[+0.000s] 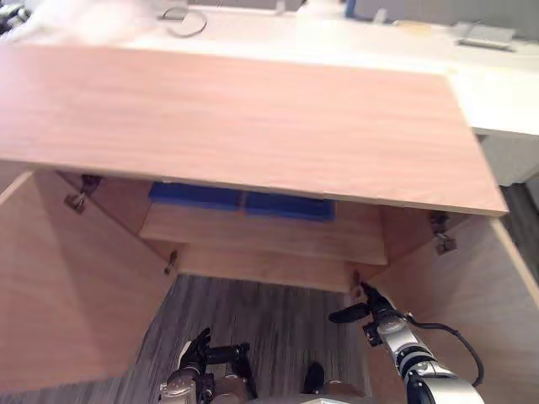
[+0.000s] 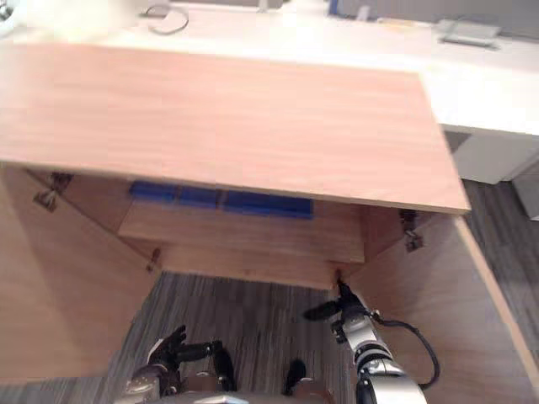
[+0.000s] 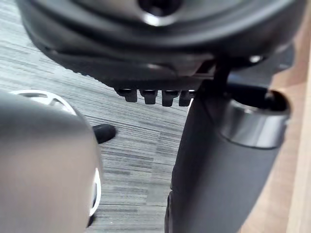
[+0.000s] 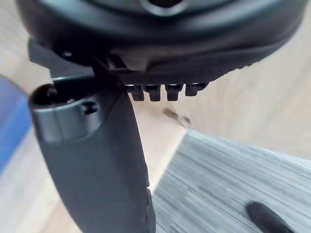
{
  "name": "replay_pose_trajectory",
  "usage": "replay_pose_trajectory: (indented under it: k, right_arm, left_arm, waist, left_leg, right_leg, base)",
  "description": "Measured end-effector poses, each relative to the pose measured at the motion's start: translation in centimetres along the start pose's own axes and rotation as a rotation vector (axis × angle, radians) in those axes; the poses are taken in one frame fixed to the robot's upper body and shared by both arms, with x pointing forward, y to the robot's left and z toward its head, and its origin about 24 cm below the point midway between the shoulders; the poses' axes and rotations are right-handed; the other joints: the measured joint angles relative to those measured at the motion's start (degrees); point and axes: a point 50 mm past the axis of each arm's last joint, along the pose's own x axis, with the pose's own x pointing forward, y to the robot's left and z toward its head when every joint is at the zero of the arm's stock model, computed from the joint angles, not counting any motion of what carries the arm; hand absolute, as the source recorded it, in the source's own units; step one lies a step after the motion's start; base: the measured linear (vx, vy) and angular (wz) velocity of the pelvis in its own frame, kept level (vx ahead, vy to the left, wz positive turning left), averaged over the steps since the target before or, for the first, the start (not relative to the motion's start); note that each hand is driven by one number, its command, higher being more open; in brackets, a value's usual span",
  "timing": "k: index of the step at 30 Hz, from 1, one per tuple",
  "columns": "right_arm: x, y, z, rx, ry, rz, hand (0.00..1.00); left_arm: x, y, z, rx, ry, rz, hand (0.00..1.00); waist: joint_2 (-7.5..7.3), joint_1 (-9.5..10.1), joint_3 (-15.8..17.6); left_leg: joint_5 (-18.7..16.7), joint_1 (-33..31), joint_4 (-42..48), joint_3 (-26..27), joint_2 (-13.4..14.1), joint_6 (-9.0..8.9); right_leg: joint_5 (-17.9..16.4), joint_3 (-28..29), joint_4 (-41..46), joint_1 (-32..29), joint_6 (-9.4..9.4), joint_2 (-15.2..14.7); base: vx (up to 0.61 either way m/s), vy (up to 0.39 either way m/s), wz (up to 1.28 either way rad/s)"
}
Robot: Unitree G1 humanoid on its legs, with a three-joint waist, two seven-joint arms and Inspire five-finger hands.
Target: Walk over to the cabinet, pick up the folder, carry it to the office cabinet, place the folder inside the office cabinet, then close the office cabinet door
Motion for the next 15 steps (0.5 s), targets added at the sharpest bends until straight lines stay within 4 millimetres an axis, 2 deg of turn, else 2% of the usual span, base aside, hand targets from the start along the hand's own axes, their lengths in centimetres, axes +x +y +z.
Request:
replay_pose_trajectory:
  k: [1, 2, 3, 4, 5, 6, 7, 9, 10, 11, 12, 15]
  right_arm:
    - [-0.1, 0.7, 0.7, -0.003, -0.044, 0.017, 1.00]
    - [-0.2, 1.1, 1.0, -0.012, -0.063, 0.029, 1.00]
    - [-0.4, 2.1, 1.3, -0.009, -0.085, 0.064, 1.00]
    - [-0.5, 3.0, 1.1, 0.025, -0.084, 0.104, 1.00]
    - [-0.6, 3.4, 0.7, 0.048, -0.069, 0.120, 1.00]
    - [-1.0, 4.3, -1.1, 0.102, -0.010, 0.151, 1.00]
    - [-1.2, 4.7, -2.1, 0.130, 0.028, 0.164, 1.00]
    - [-2.9, 7.0, -6.8, 0.327, 0.233, 0.205, 1.00]
    - [-3.5, 7.4, -8.1, 0.386, 0.287, 0.201, 1.00]
    - [-4.1, 7.3, -9.7, 0.477, 0.358, 0.180, 1.00]
    - [-4.3, 6.6, -10.6, 0.556, 0.381, 0.138, 1.00]
    - [-5.5, 5.6, -13.4, 0.798, 0.445, 0.010, 1.00]
  left_arm:
    - [0.0, 0.4, 0.0, 0.002, 0.000, 0.017, 1.00]
    - [0.0, 0.4, -0.1, 0.005, 0.003, 0.022, 1.00]
    - [-0.1, 0.4, -0.3, 0.006, 0.009, 0.028, 1.00]
    - [-0.1, -0.2, -0.5, -0.005, 0.016, 0.021, 1.00]
    - [-0.2, -0.6, -0.9, -0.011, 0.027, 0.016, 1.00]
    - [-0.2, -1.6, -1.4, -0.018, 0.049, -0.002, 1.00]
    - [-0.3, -2.1, -1.5, -0.017, 0.053, -0.014, 1.00]
    - [-0.2, -2.3, -1.5, 0.013, 0.051, -0.030, 1.00]
    - [-0.2, -2.3, -1.6, 0.018, 0.054, -0.031, 1.00]
    - [-0.3, -2.3, -1.9, 0.022, 0.066, -0.029, 1.00]
    - [-0.4, -2.3, -2.1, 0.035, 0.078, -0.031, 1.00]
    - [-0.5, -2.6, -2.5, 0.074, 0.087, -0.043, 1.00]
  waist:
    - [-0.51, 0.21, -0.31]
    - [-0.50, 0.35, -0.37]
    - [-0.13, 0.79, -0.71]
    - [1.36, 1.35, -1.27]
    - [2.29, 1.47, -1.69]
    - [3.77, 1.38, -2.72]
    - [4.26, 1.21, -3.01]
    - [3.27, 1.03, -3.49]
    - [3.24, 0.92, -3.51]
    - [3.44, 0.93, -3.51]
    - [3.66, -0.03, -3.45]
    - [3.88, -1.19, -3.66]
  left_leg:
    - [-1.24, 0.03, 3.28, -0.52, 1.20, -0.67]
    - [-2.29, -0.19, 5.66, -2.16, 1.78, -0.42]
    - [-4.74, -1.58, 10.53, -8.77, 3.02, -0.86]
    - [-7.41, -2.09, 13.25, -17.65, 3.68, -2.29]
    - [-8.62, -1.66, 13.35, -21.70, 4.04, -3.56]
    - [-10.33, 0.02, 11.57, -25.85, 4.67, -6.06]
    - [-10.88, 1.32, 9.78, -25.96, 4.90, -6.47]
    - [-9.63, 4.31, 4.99, -21.28, 3.83, -5.83]
    - [-9.41, 5.04, 4.29, -19.96, 3.53, -5.57]
    - [-9.19, 6.46, 3.39, -16.83, 3.07, -5.08]
    - [-9.14, 7.39, 2.94, -14.19, 2.31, -4.58]
    - [-9.49, 10.38, 0.47, -7.31, 0.83, -3.96]
  right_leg:
    - [0.39, 2.20, -0.22, 0.41, -0.48, 0.68]
    - [0.64, 3.39, -0.21, 0.61, -0.84, 1.24]
    - [0.96, 6.26, -0.04, 0.77, -1.34, 2.49]
    - [1.43, 8.76, 0.02, 0.53, -1.90, 4.29]
    - [1.64, 9.93, 0.14, 0.35, -2.00, 5.24]
    - [1.75, 11.64, 0.57, -0.33, -1.90, 6.54]
    - [1.78, 12.44, 0.74, -0.66, -1.79, 6.82]
    - [2.46, 16.92, 1.10, -2.25, -0.66, 5.89]
    - [2.87, 18.14, 1.06, -2.37, -0.39, 5.69]
    - [3.83, 21.21, 1.06, -3.15, 0.20, 5.42]
    - [4.62, 23.86, 0.91, -3.65, 0.68, 5.00]
    - [5.56, 30.46, 0.95, -5.32, 1.85, 5.04]
  base:
    - [-0.03, -0.078, -0.84]
    - [-0.06, -0.112, -1.07]
    - [-0.08, -0.122, -1.22]
    - [-0.11, -0.100, -1.25]
    - [-0.10, -0.039, -1.11]
    - [-0.08, 0.052, -0.73]
    - [-0.09, 0.135, -0.78]
    - [-0.10, 0.162, -0.85]
    - [-0.06, 0.129, -1.15]
    - [-0.04, 0.141, -1.16]
    - [-0.05, 0.156, -1.17]
    - [-0.07, 0.156, -1.10]
